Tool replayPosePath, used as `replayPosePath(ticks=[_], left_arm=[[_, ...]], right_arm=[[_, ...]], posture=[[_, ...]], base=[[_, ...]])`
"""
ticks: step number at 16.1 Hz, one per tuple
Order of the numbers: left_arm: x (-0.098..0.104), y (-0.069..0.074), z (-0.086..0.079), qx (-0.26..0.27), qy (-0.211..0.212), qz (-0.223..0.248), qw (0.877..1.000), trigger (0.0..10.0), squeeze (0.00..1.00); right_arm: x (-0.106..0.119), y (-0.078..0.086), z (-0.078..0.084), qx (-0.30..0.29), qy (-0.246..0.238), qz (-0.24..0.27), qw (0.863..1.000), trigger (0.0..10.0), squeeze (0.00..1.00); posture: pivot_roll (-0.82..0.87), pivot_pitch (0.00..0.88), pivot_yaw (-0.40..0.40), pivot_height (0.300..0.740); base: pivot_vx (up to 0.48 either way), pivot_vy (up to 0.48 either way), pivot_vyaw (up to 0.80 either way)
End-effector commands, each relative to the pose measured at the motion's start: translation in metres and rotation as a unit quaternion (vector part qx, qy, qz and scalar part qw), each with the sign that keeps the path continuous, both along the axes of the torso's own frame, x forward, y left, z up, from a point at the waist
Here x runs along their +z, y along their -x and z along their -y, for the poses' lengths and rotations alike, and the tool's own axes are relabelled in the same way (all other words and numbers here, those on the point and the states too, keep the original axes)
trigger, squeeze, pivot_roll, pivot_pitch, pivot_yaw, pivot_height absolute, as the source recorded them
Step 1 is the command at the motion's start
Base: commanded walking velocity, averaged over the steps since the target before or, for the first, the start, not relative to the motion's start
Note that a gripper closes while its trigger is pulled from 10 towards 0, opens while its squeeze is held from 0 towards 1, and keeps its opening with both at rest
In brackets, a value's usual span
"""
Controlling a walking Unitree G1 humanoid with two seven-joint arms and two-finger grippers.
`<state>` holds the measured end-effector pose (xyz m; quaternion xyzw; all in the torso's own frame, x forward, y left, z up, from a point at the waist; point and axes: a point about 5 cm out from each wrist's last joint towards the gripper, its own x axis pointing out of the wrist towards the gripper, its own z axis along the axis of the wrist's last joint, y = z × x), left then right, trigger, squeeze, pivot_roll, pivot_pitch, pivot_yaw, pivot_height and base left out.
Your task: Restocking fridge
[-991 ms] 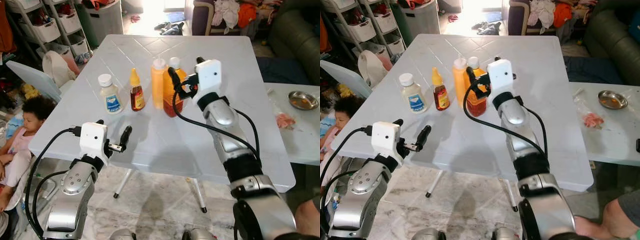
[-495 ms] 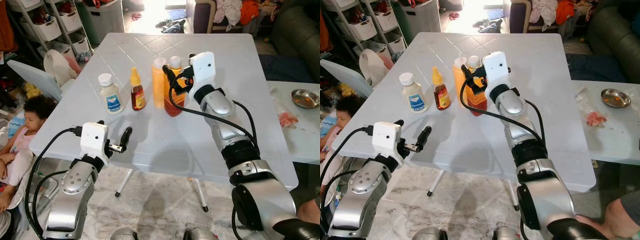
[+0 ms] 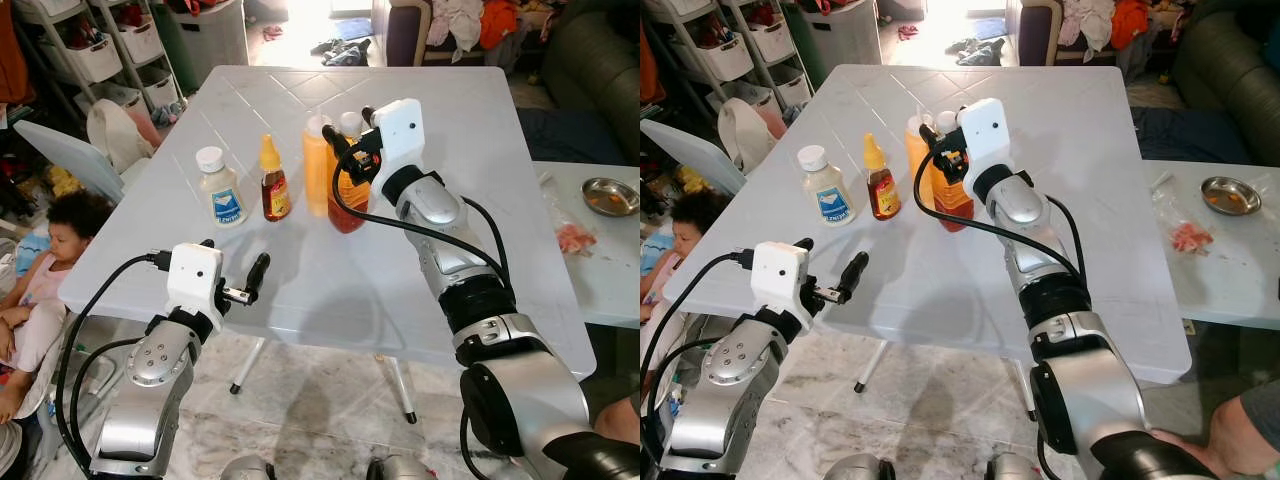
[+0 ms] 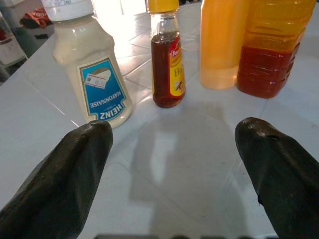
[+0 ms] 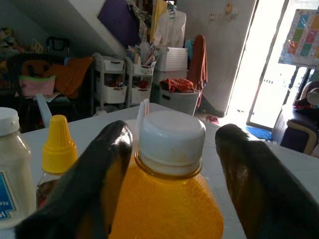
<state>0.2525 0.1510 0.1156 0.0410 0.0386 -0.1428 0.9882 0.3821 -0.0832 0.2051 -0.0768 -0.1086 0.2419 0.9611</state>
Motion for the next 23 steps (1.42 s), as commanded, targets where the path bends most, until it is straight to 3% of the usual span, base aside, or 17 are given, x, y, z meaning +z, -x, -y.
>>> replayPosePath(ticks=[1, 9, 13, 15, 16, 17, 18, 20, 23], left_arm=[[0.0, -0.001, 0.0, -0.003, -0.009, -0.003, 1.0, 10.0, 0.0], [-0.003, -0.001, 0.003, -0.012, -0.015, -0.01, 1.0, 10.0, 0.0], [-0.005, -0.002, 0.005, -0.018, -0.016, -0.011, 1.0, 10.0, 0.0], [-0.005, -0.002, 0.007, -0.019, -0.015, -0.012, 1.0, 10.0, 0.0], [-0.006, -0.002, 0.007, -0.019, -0.015, -0.012, 1.0, 10.0, 0.0], [-0.006, -0.003, 0.009, -0.02, -0.013, -0.011, 1.0, 10.0, 0.0], [-0.007, -0.004, 0.009, -0.019, -0.012, -0.011, 1.0, 10.0, 0.0], [-0.007, -0.005, 0.01, -0.019, -0.01, -0.01, 1.0, 10.0, 0.0], [-0.008, -0.009, 0.013, -0.026, -0.01, -0.007, 1.0, 10.0, 0.0]], right_arm=[[0.006, -0.001, -0.005, 0.007, 0.002, 0.008, 1.0, 0.0, 0.0], [0.003, -0.004, -0.004, -0.004, -0.018, -0.01, 1.0, 0.0, 0.0], [0.008, 0.001, 0.006, -0.063, -0.04, 0.015, 0.997, 0.0, 0.0], [0.005, 0.011, 0.009, -0.087, -0.041, 0.032, 0.995, 1.8, 0.0], [0.003, 0.015, 0.008, -0.086, -0.042, 0.032, 0.995, 0.8, 0.0], [-0.005, 0.028, 0.006, -0.087, -0.048, 0.024, 0.995, 4.3, 0.0], [-0.008, 0.039, 0.004, -0.087, -0.046, 0.022, 0.995, 10.0, 0.0], [-0.006, 0.054, 0.001, -0.088, -0.052, 0.019, 0.995, 10.0, 0.0], [0.001, 0.063, 0.002, -0.111, -0.058, 0.011, 0.992, 10.0, 0.0]], posture=[[0.09, 0.052, 0.065, 0.74], [0.09, 0.047, 0.066, 0.74], [0.08, 0.034, 0.062, 0.74], [0.08, 0.027, 0.058, 0.74], [0.08, 0.024, 0.056, 0.74], [0.07, 0.016, 0.049, 0.74], [0.06, 0.012, 0.047, 0.74], [0.06, 0.005, 0.047, 0.74], [0.04, 0.0, 0.049, 0.74]], base=[[0.0, 0.0, 0.0], [0.0, 0.0, 0.0], [0.0, 0.0, 0.0], [0.0, 0.0, 0.0], [0.0, 0.0, 0.0], [0.0, 0.0, 0.0], [0.0, 0.0, 0.0], [0.0, 0.0, 0.0], [0.0, 0.0, 0.0]])
